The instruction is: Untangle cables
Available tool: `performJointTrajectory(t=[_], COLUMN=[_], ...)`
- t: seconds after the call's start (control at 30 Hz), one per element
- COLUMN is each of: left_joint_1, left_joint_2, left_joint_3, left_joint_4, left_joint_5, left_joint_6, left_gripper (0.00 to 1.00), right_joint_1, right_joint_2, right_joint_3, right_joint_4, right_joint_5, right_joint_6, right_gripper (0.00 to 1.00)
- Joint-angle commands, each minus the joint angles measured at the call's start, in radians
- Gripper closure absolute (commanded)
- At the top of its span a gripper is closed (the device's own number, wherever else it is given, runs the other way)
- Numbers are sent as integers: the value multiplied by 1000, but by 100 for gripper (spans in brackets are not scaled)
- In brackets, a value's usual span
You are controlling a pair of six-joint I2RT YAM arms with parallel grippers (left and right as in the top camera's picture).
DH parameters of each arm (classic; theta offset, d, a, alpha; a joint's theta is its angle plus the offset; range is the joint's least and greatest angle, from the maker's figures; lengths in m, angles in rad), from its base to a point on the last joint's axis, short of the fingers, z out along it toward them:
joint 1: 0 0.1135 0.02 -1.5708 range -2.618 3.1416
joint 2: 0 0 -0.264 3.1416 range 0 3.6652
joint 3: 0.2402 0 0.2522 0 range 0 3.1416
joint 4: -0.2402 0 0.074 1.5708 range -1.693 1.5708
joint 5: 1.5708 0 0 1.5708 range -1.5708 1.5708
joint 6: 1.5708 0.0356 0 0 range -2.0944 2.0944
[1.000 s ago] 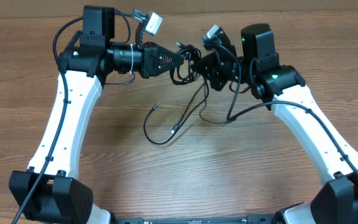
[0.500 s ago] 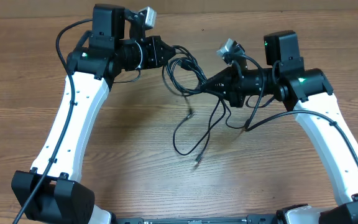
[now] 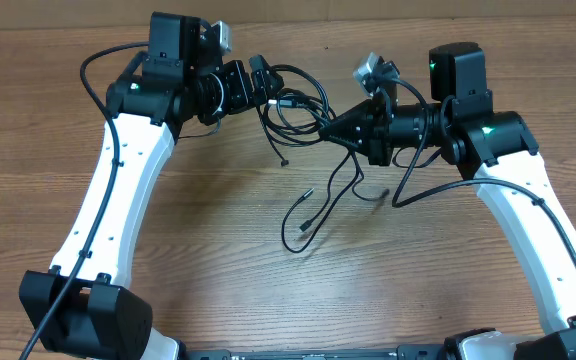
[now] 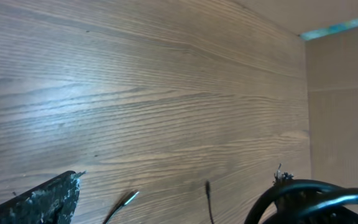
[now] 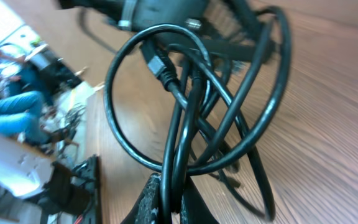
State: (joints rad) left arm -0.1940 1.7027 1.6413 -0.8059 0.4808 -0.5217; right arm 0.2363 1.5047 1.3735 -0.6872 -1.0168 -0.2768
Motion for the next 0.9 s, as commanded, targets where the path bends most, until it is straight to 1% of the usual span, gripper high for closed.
performJointTrajectory(t=[0.0,0.1,0.2,0.37,0.43,0.47,0.5,0.57,0.6,0.67,0.8,0.83,0.87], left_joint_1=[24,32,35,7,-13,-34,-47,-76,-92,-115,-153,-160,-164], left_joint_2=[10,10,10,10,10,10,10,12,13,18,37,45,53], left_joint_3=[12,12,12,12,12,11,11,11,11,11,11,11,11], left_joint_4=[-10,6,45,91,79,73,73,73,73,74,82,81,80], left_joint_5=[-3,51,145,284,278,267,255,186,134,80,58,43,28], left_joint_6=[5,-19,-18,-30,-46,-51,-52,-67,-81,-93,-92,-93,-92], left_gripper=[0,1,0,0,12,24,25,24,23,20,20,21,25], right_joint_1=[4,5,5,5,5,5,5,6,5,5,5,5,5], right_joint_2=[-36,-36,-36,-35,-35,-35,-35,-36,-36,-36,-36,-36,-36], right_joint_3=[10,10,10,10,10,10,10,10,10,10,10,10,10], right_joint_4=[-3,-31,-46,-43,-42,-39,-39,-41,-40,-38,-32,-32,-32], right_joint_5=[248,371,456,479,493,504,499,497,479,451,435,434,426], right_joint_6=[153,177,203,203,229,255,255,255,255,255,254,254,254], right_gripper=[96,96,96,96,96,96,96,96,96,96,96,96,96])
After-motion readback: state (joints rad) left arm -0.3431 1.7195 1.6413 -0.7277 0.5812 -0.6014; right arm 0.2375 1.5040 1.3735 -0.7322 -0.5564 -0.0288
